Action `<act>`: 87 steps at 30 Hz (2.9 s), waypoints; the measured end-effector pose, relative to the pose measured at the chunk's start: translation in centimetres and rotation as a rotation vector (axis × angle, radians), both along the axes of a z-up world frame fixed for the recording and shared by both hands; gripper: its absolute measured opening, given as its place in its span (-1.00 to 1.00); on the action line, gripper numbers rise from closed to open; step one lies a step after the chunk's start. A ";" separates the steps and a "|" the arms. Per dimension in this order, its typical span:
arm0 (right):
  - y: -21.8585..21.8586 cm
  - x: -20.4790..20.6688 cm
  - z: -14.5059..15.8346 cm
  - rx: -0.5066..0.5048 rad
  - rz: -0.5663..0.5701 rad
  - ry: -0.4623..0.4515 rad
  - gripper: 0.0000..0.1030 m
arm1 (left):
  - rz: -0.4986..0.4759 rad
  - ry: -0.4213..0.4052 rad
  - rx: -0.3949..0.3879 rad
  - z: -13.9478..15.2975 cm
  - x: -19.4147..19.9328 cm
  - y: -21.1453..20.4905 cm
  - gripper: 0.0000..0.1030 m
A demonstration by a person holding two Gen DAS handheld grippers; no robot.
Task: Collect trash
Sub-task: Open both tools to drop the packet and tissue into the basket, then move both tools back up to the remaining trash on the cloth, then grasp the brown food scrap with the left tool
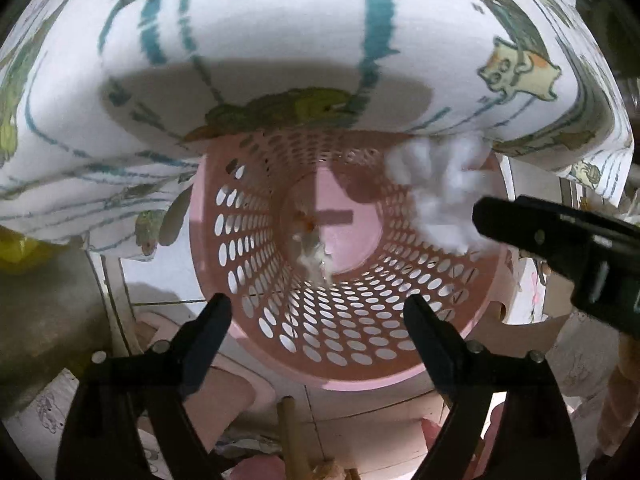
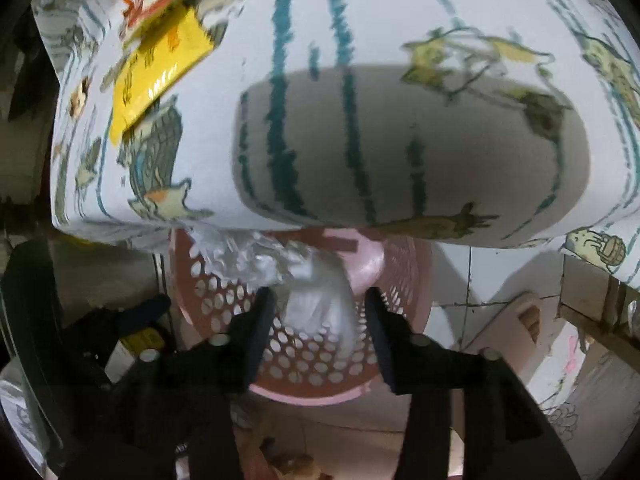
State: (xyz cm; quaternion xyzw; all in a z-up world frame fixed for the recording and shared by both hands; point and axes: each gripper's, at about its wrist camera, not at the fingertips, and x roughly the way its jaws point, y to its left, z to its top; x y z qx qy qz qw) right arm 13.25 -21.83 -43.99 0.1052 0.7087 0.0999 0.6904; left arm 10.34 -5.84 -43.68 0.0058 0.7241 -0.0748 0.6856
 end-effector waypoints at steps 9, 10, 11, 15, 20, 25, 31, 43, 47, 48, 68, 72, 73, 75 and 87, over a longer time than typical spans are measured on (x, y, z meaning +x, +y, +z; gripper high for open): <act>0.1 0.1 1.2 0.010 -0.008 -0.014 -0.03 | 0.053 0.000 -0.024 0.8 0.2 1.0 0.68; 0.2 0.1 1.6 0.014 -0.010 -0.022 -0.03 | 0.064 0.002 -0.037 1.1 0.2 1.2 0.68; 0.4 0.1 2.1 0.019 -0.005 -0.034 -0.03 | 0.076 0.003 -0.053 1.4 0.2 1.4 0.68; 1.0 -0.2 3.9 0.007 0.015 -0.078 -0.03 | 0.084 -0.077 -0.021 4.8 0.0 2.0 0.68; 1.7 -0.8 8.9 0.037 0.062 -0.186 -0.03 | 0.096 -0.207 -0.038 10.1 -0.1 2.6 0.68; 1.1 -0.9 12.8 0.088 0.041 -0.287 -0.03 | 0.062 -0.357 -0.019 14.8 -0.6 2.9 0.68; -1.0 -0.2 15.9 0.095 -0.030 -0.377 -0.03 | 0.067 -0.427 -0.033 17.1 -0.2 3.1 0.68; -2.3 0.9 18.7 0.053 -0.061 -0.502 -0.03 | 0.109 -0.619 -0.022 22.2 0.5 5.5 0.68; -2.0 1.1 19.3 0.029 -0.051 -0.533 -0.03 | 0.155 -0.676 -0.001 23.5 1.2 6.8 0.92; -2.0 1.2 19.6 0.023 -0.048 -0.546 -0.03 | 0.167 -0.692 0.003 23.8 1.2 7.1 0.96; -4.9 4.1 19.3 -0.109 -0.120 -0.558 -0.03 | 0.246 -0.382 -0.137 18.9 10.8 14.8 0.57; -4.8 4.9 18.6 -0.099 -0.126 -0.531 -0.03 | 0.251 -0.277 -0.134 16.1 12.2 13.3 0.19; -4.7 5.0 18.5 -0.101 -0.124 -0.528 -0.03 | 0.250 -0.257 -0.139 15.6 12.6 13.1 0.10; -4.5 5.3 18.2 -0.112 -0.113 -0.524 -0.03 | 0.243 -0.232 -0.123 14.5 13.3 12.3 -0.05; -4.0 6.1 17.6 -0.134 -0.096 -0.507 -0.03 | 0.236 -0.215 -0.003 11.9 15.4 9.5 -0.26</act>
